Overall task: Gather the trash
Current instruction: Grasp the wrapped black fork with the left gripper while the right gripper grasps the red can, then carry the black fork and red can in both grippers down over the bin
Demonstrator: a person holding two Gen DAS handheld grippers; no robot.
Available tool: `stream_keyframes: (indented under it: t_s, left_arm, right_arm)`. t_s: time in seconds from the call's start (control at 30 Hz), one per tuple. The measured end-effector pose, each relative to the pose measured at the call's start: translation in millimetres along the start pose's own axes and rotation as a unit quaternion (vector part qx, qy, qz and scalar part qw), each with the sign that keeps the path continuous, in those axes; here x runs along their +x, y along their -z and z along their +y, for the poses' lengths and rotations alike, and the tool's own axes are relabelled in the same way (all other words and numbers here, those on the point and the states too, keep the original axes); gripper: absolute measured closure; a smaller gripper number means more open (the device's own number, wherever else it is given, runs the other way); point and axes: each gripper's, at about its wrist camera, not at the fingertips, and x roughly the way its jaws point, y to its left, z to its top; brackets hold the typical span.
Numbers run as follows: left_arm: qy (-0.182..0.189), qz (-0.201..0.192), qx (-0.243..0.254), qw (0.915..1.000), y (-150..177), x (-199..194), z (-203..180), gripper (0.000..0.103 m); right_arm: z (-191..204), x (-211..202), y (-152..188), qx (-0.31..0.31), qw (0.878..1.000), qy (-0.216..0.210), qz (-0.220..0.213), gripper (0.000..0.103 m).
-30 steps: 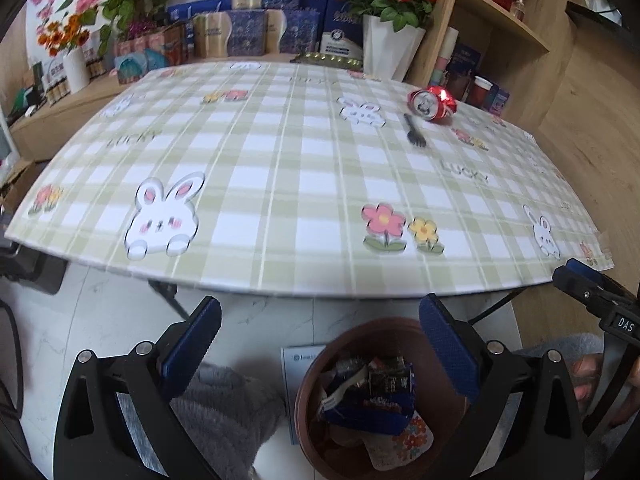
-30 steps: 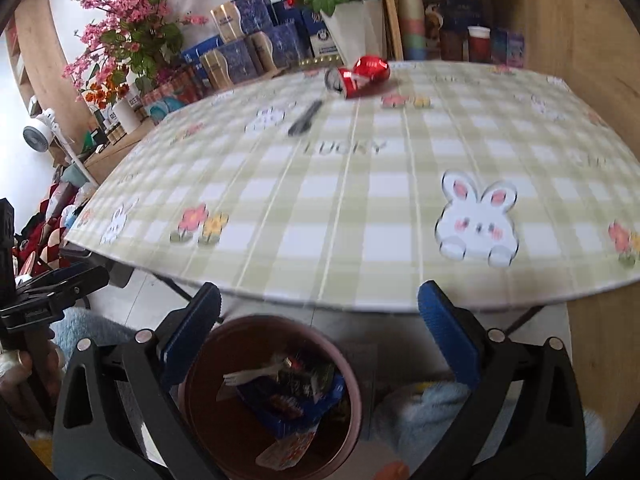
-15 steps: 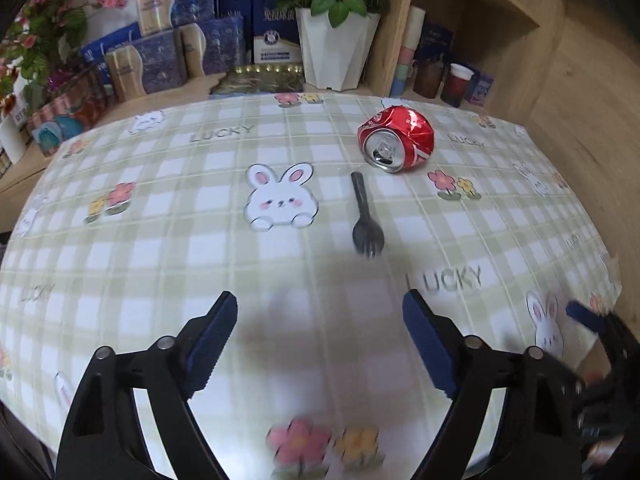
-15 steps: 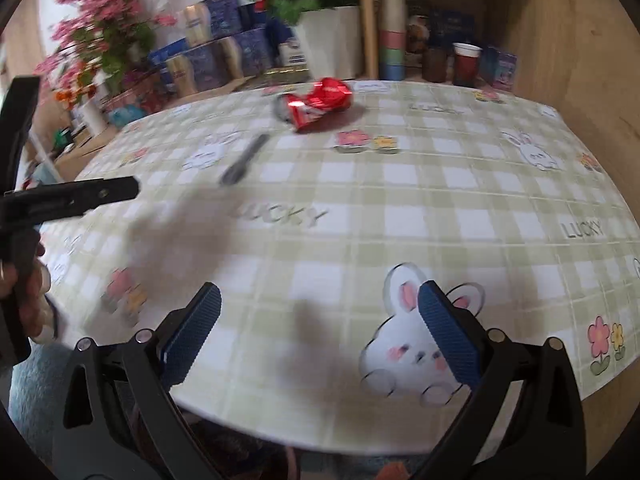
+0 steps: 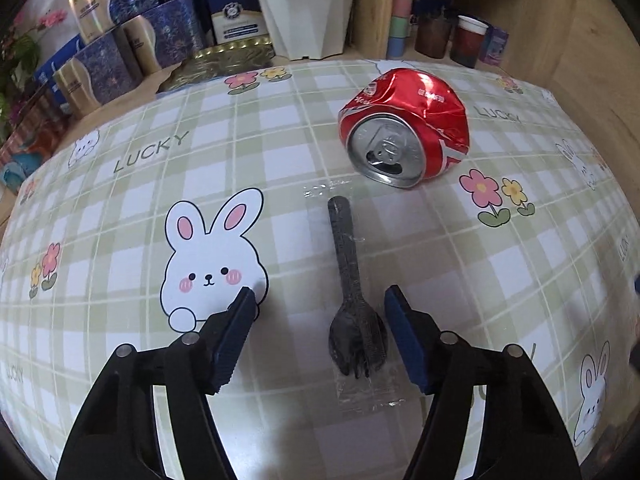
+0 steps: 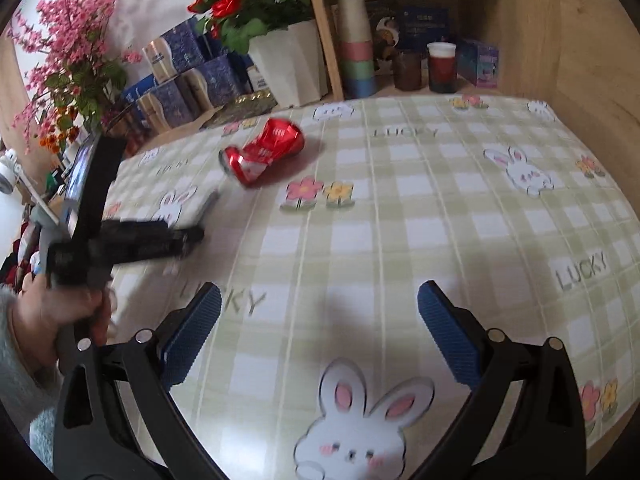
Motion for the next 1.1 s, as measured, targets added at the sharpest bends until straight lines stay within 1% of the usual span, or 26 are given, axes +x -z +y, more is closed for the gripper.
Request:
stream_keyframes:
  t_s: [0.03,0.1,0.13,0.17,0.23,0.27,0.4,0.5,0.57,0.67,0.73,0.77,0.83,0.9,0.93,0.97,1.0,1.1]
  left_arm:
    - [0.006,-0.006,0.007,0.9999,1,-2,1,0.049]
    - [0.013,-0.015,0.014,0.9997,3,-6,5,0.081]
    - [0.014,-0.017,0.013,0.9997,4,-8,8,0.082]
    - [0.029,-0.022,0.009,0.9993,6,-9,14,0.084]
    - [0.042,-0.034,0.000,0.9985,10,-13,22,0.092]
    - [0.044,-0.038,-0.007,0.9983,12,-16,27,0.093]
    - [0.073,-0.066,-0.068,0.9928,23,-39,62,0.094]
    - [0.083,-0.080,-0.094,0.9889,32,-52,83,0.094]
    - [0.092,-0.090,-0.123,0.9841,40,-63,101,0.094]
    - [0.107,-0.099,-0.162,0.9760,49,-75,125,0.094]
    - [0.119,-0.103,-0.191,0.9689,56,-82,139,0.094]
    - [0.124,-0.103,-0.197,0.9670,57,-85,143,0.094]
    - [0.129,-0.106,-0.202,0.9650,60,-90,147,0.094]
    - [0.126,-0.113,-0.202,0.9646,61,-96,149,0.094]
    - [0.127,-0.115,-0.202,0.9643,63,-99,150,0.094]
    - [0.128,-0.117,-0.202,0.9640,65,-101,149,0.094]
    - [0.130,-0.117,-0.202,0.9637,66,-103,149,0.094]
    - [0.134,-0.118,-0.196,0.9642,72,-110,145,0.094]
  right_arm:
    - [1,6,-7,0.000,1.000,-0.001,-0.001,0.006]
    - [3,17,-17,0.003,1.000,-0.002,-0.001,0.006]
    - [5,23,-23,0.006,1.000,-0.005,-0.003,0.006]
    - [7,31,-32,0.009,1.000,-0.010,-0.006,0.006]
    - [10,43,-45,0.015,1.000,-0.020,-0.011,0.006]
    - [11,48,-50,0.019,0.999,-0.023,-0.010,0.006]
    - [16,85,-78,0.036,0.999,-0.041,0.007,0.006]
    - [18,113,-96,0.062,0.996,-0.054,0.021,0.007]
    - [18,129,-105,0.082,0.994,-0.060,0.027,0.011]
    - [21,150,-117,0.096,0.993,-0.057,0.030,0.012]
    - [23,166,-123,0.106,0.992,-0.058,0.040,0.014]
    - [23,172,-125,0.116,0.990,-0.060,0.044,0.015]
    - [22,181,-127,0.136,0.987,-0.063,0.050,0.022]
    - [25,188,-128,0.142,0.986,-0.064,0.060,0.040]
    - [26,192,-128,0.142,0.985,-0.062,0.069,0.045]
    - [28,193,-128,0.146,0.984,-0.066,0.075,0.055]
    - [29,192,-127,0.150,0.983,-0.072,0.074,0.059]
    - [28,175,-123,0.174,0.979,-0.094,0.053,0.060]
